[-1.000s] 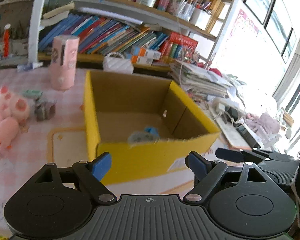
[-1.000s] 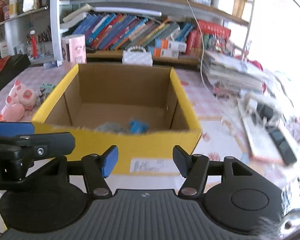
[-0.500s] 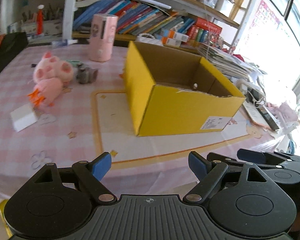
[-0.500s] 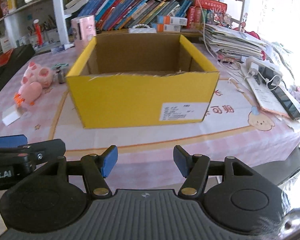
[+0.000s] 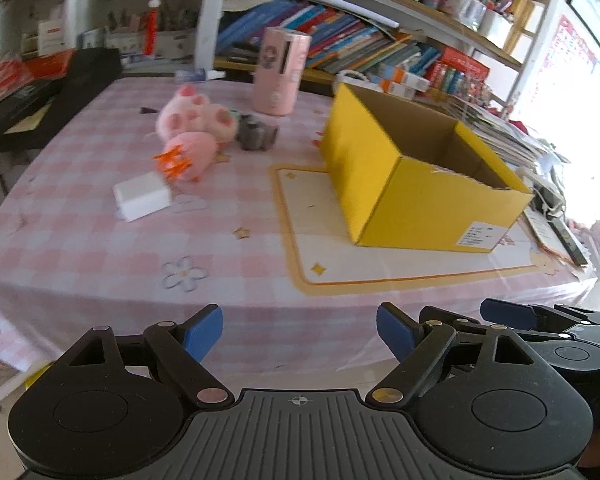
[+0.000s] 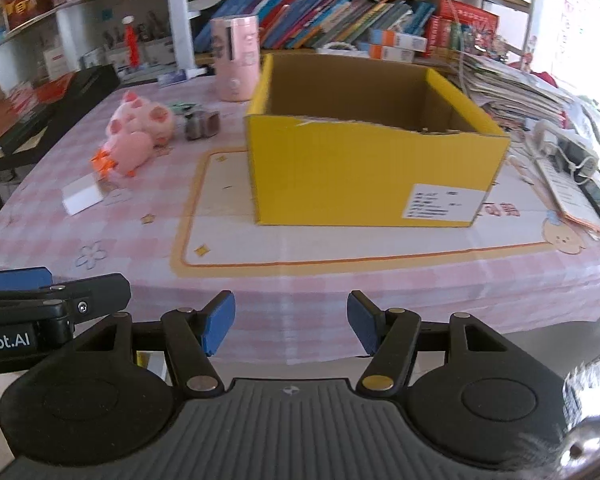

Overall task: Organize objects
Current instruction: 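Withdraw both open tools from the box toward the white charger and plush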

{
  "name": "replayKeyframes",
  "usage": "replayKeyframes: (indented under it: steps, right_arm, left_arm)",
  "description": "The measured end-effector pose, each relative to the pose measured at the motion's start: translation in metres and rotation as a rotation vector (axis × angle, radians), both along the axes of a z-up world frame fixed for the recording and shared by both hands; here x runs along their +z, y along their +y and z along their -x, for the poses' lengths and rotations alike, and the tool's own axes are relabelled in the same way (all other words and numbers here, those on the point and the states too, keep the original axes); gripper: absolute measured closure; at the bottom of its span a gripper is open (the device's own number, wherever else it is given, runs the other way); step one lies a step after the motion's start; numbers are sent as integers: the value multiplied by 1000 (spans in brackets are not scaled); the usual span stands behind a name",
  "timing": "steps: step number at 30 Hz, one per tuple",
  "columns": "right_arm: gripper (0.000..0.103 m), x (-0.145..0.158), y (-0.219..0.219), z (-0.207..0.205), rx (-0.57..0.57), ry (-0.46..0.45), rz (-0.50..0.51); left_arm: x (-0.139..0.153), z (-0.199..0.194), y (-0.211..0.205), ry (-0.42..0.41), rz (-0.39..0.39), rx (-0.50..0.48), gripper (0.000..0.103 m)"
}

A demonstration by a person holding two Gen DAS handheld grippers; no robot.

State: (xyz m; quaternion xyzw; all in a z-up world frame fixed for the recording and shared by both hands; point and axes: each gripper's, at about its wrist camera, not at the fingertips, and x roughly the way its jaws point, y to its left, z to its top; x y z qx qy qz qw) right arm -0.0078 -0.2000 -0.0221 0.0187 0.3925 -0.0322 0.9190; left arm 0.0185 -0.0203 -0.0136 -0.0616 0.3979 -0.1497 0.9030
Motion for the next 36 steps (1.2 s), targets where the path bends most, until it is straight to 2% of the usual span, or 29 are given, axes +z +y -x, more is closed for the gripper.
replayKeyframes:
  steps: [8,26,36]
  right_arm:
    - [40,-2,29,1,44,8,-8]
    - [36,9,78,0,106,-46,-7]
    - [36,11,96,-8,141,-53,13]
  left_arm:
    - [2,11,26,-4,-22,47,17]
    - [14,20,77,-60,-36,118,17]
    - [12,15,90,-59,-26,160,17]
